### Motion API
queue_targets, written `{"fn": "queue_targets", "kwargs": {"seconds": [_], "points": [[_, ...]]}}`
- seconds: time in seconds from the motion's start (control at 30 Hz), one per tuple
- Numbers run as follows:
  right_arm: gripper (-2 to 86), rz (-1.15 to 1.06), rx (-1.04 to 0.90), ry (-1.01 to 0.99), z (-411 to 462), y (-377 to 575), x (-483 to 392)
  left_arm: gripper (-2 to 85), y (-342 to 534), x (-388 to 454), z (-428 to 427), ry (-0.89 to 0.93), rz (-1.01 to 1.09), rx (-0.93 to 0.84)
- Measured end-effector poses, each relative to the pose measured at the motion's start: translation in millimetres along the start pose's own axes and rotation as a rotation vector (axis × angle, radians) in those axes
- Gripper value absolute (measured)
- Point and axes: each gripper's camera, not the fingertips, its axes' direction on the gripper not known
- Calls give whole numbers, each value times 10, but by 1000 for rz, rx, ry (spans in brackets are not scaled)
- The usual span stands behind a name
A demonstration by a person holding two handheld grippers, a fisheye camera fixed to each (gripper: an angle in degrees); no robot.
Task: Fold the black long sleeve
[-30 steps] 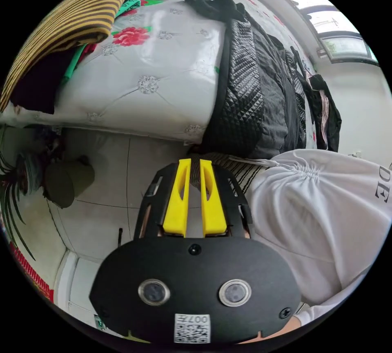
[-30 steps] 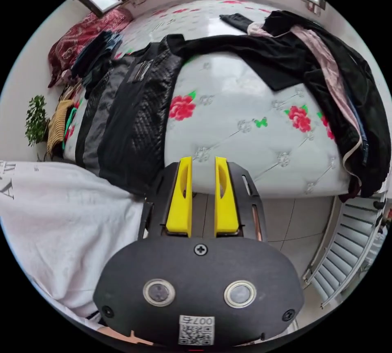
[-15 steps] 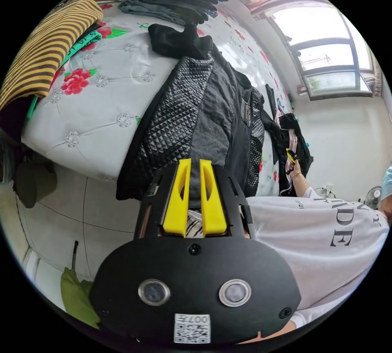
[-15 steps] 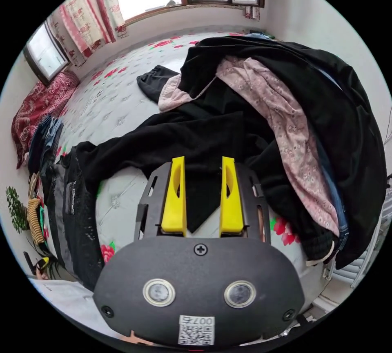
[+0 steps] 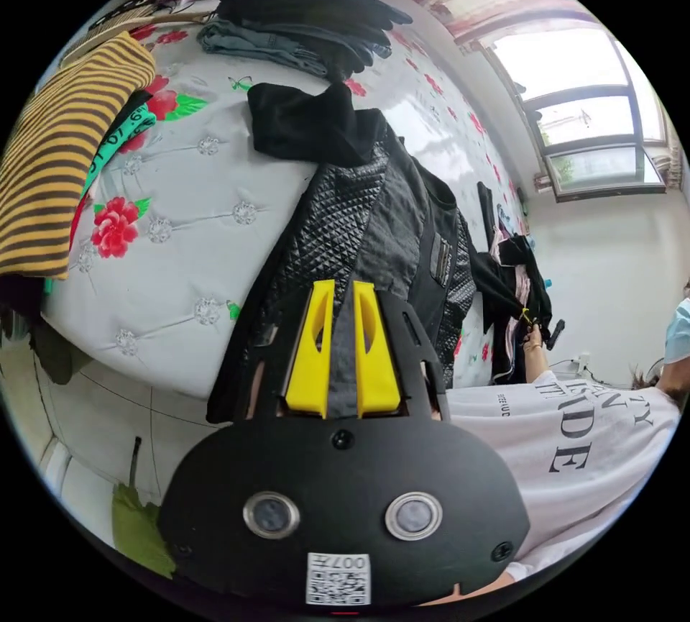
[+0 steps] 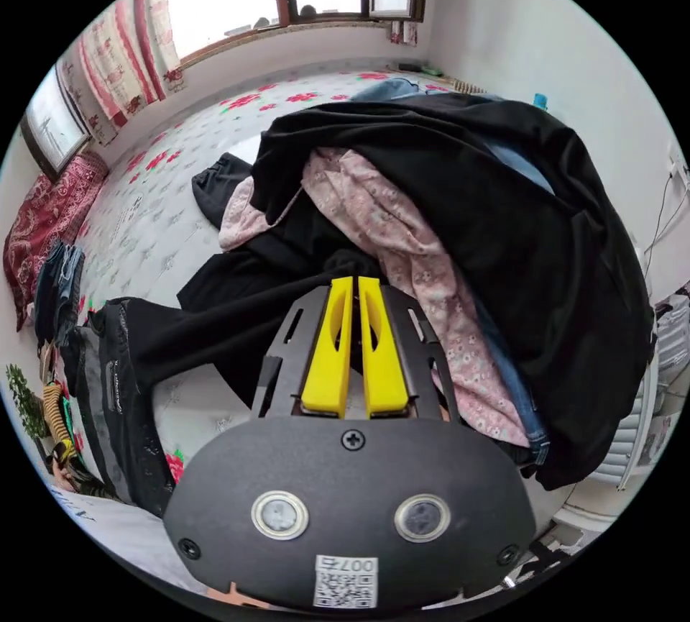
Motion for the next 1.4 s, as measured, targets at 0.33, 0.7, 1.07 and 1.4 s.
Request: {"fn": "queue_targets", "kwargs": {"seconds": [0.33, 0.7, 1.07, 1.4], "points": [[35, -245, 248, -83, -435, 499, -1586, 115, -1975, 923, 622, -202, 447, 7], [41, -844, -14, -326, 1058, 594, -4634, -3, -2316, 864, 1563, -470, 612, -134], [5, -736, -78, -372, 1282, 292, -4458, 44, -2010, -195, 752, -200, 230, 96], [-3, -529, 93, -550, 462, 782, -3310, 91, -273, -1182, -250, -412, -297, 430]]}}
